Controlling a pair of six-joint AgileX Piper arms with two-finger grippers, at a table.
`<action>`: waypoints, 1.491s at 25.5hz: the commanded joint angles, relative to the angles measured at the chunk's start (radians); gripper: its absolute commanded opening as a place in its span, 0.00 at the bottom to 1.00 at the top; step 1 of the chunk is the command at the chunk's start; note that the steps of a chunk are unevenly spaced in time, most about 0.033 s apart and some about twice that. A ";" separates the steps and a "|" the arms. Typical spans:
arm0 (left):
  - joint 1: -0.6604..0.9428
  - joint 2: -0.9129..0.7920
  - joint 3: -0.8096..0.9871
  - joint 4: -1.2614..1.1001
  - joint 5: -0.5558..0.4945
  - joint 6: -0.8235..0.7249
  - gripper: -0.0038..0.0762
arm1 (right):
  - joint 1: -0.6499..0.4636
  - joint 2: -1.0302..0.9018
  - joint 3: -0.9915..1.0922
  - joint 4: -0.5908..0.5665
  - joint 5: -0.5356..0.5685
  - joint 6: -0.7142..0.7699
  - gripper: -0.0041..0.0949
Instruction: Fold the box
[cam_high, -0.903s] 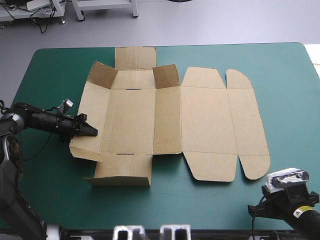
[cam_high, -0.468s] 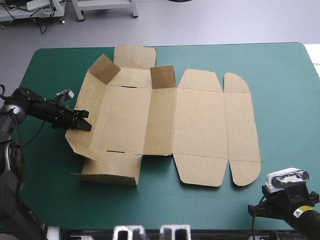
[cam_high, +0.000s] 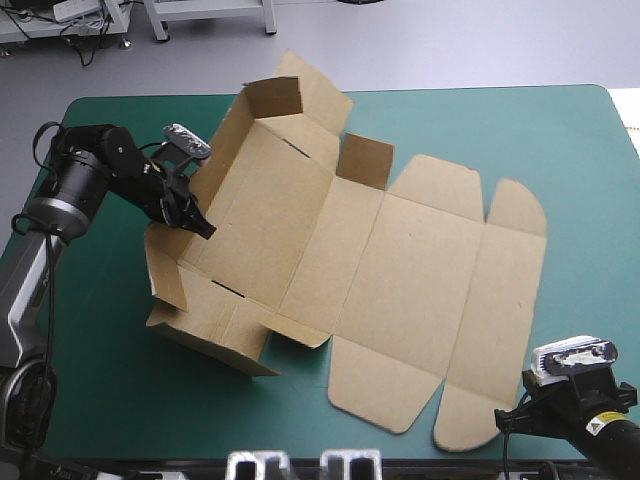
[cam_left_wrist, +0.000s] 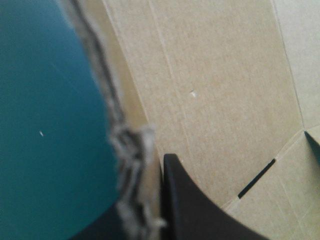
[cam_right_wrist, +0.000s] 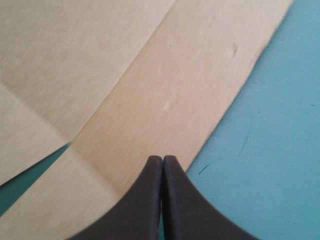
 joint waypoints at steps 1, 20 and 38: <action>-0.113 -0.048 -0.103 0.084 0.032 0.025 0.04 | 0.002 0.009 -0.021 0.029 -0.054 -0.004 0.02; -0.523 -0.048 -0.223 0.526 -0.306 0.271 0.03 | 0.002 0.009 -0.023 0.037 -0.056 -0.004 0.03; -0.731 -0.192 0.224 1.257 -0.551 -0.469 0.03 | 0.002 0.123 -0.644 0.086 0.125 0.124 0.04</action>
